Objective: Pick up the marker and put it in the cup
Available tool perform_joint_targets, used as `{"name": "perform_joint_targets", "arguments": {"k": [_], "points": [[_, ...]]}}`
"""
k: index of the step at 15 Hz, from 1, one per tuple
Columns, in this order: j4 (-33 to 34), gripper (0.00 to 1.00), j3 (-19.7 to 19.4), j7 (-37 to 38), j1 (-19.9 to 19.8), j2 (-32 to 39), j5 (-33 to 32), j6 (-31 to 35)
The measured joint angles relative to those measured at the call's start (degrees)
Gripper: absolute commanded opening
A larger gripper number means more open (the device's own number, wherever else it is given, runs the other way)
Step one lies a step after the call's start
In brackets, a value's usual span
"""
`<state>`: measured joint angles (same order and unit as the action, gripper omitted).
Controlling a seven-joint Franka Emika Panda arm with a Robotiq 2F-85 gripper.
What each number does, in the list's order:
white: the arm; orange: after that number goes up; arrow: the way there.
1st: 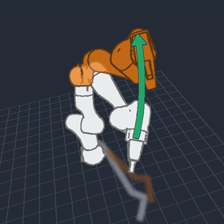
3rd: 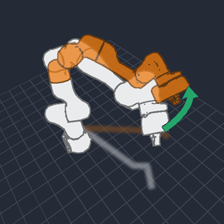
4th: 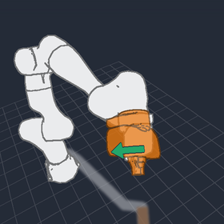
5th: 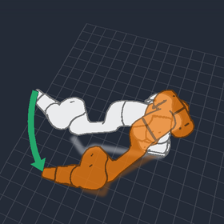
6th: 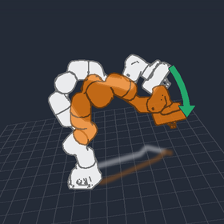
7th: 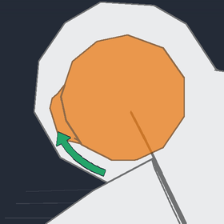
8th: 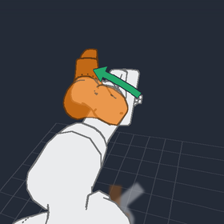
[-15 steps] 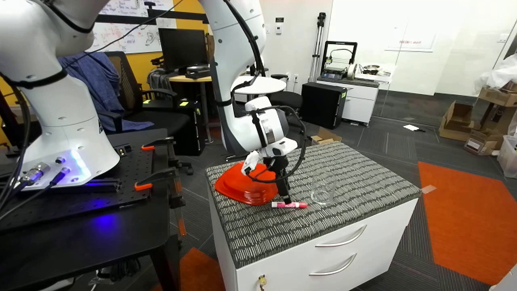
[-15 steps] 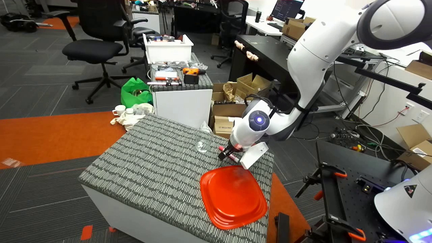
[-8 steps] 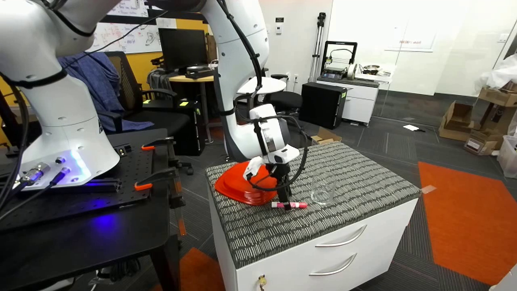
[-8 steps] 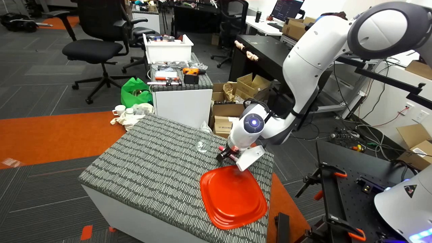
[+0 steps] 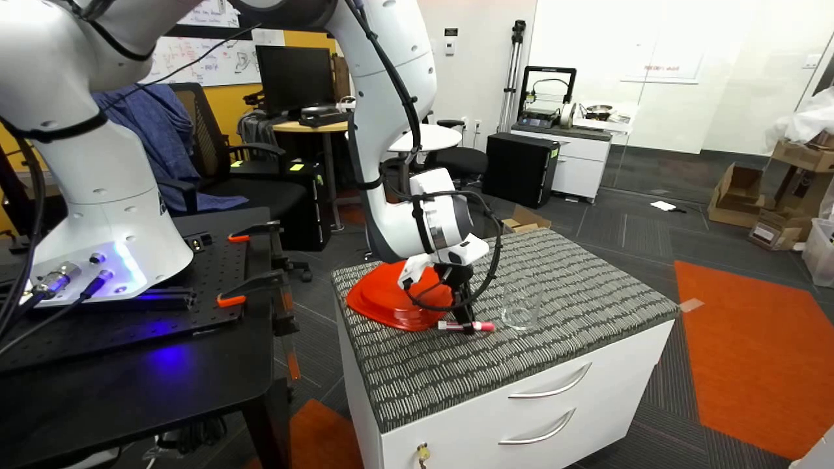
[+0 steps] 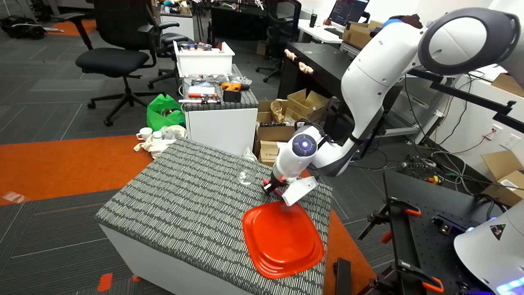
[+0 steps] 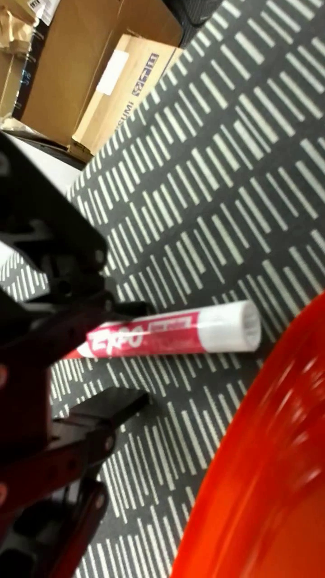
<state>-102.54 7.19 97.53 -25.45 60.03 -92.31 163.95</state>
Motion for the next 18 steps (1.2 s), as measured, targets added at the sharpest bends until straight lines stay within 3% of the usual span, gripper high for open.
{"name": "perform_joint_targets", "arguments": {"k": [2, 4, 10, 18], "points": [[0.11, 0.01, 0.17, -0.83, -0.14, 0.00, 1.24, 0.08], [0.13, 0.05, 0.26, -1.51, -0.34, 0.00, 2.26, 0.08], [-1.49, 0.05, 0.31, -1.44, -1.20, -1.47, 2.97, 0.08], [-10.87, 0.05, 0.32, -0.02, -2.64, -10.56, 2.97, 0.08]]}}
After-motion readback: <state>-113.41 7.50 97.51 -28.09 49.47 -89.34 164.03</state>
